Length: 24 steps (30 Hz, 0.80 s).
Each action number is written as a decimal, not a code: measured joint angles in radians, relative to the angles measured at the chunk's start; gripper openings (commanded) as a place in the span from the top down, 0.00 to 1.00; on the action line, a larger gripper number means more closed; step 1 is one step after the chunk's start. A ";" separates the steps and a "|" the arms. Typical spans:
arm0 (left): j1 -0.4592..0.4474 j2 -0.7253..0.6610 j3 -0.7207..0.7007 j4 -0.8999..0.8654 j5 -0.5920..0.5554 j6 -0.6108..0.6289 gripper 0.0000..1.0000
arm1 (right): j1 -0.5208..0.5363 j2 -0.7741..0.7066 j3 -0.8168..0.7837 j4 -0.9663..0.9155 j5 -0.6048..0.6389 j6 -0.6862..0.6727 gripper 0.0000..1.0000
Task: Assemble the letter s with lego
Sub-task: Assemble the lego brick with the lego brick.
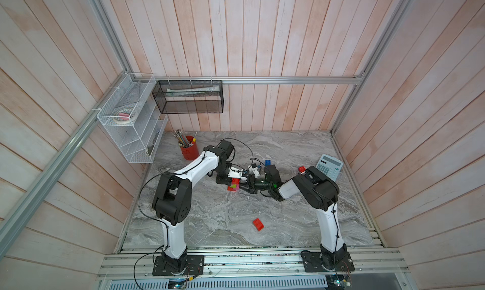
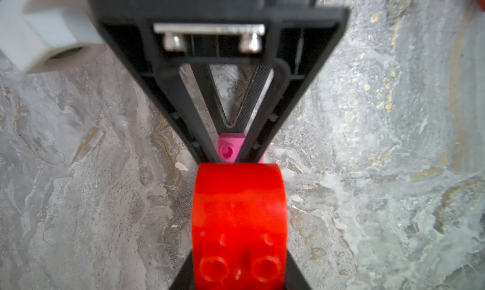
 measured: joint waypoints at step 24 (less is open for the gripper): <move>0.000 0.008 0.010 -0.014 -0.006 0.049 0.72 | 0.000 0.000 0.003 -0.004 0.000 -0.033 0.46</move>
